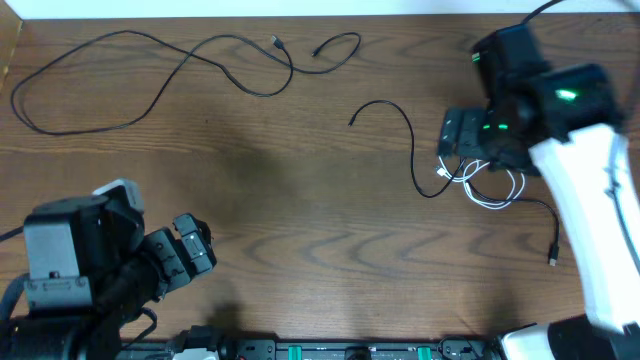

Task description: Untangle cables

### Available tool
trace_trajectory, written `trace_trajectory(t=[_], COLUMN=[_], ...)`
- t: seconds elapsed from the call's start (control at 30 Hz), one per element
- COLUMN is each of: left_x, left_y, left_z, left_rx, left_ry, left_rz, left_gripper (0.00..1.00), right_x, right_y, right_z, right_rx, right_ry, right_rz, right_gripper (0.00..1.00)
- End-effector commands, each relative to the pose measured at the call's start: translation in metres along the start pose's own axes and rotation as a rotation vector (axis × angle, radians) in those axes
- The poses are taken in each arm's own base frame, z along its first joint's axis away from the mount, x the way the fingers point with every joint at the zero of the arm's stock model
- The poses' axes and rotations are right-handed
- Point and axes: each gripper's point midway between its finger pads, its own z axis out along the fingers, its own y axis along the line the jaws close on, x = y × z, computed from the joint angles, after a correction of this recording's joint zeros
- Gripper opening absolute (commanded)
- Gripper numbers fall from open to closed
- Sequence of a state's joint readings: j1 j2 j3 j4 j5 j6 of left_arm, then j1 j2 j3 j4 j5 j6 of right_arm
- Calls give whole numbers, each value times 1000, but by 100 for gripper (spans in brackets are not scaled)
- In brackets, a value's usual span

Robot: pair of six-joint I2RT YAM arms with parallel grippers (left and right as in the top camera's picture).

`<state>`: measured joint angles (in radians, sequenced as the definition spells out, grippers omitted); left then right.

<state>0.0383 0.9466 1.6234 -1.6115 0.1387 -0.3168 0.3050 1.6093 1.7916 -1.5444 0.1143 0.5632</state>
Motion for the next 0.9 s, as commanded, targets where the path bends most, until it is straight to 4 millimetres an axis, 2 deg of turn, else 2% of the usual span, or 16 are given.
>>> trace_trajectory(t=[0.0, 0.07, 0.17, 0.37, 0.43, 0.53, 0.57, 0.67, 0.77, 0.87], left_x=[16, 16, 16, 16, 16, 16, 16, 16, 16, 16], left_y=[10, 10, 10, 10, 10, 10, 10, 10, 10, 10], left_z=[2, 2, 2, 2, 2, 2, 2, 2, 2, 2], left_rx=[-51, -51, -51, -51, -51, -51, -51, -51, -51, -51], left_ry=[77, 79, 79, 79, 79, 79, 79, 79, 79, 79], left_rz=[-3, -4, -4, -4, -4, -4, -4, -4, -4, -4], left_gripper=[98, 98, 98, 98, 98, 98, 98, 98, 98, 98], right_x=[6, 2, -3, -11, -14, -19, -22, -27, -31, -36], right_y=[-5, -4, -1, -3, -4, -3, -1, 3, 4, 5], right_z=[43, 65, 85, 100, 108, 117, 119, 120, 119, 119], right_rx=[65, 56, 3, -84, -87, -100, -110, -129, -137, -141], right_ry=[39, 26, 27, 36, 22, -4, -15, -35, -53, -71], right_rz=[41, 45, 55, 110, 120, 127, 128, 128, 129, 131], right_gripper=[99, 99, 99, 96, 88, 68, 58, 47, 41, 27])
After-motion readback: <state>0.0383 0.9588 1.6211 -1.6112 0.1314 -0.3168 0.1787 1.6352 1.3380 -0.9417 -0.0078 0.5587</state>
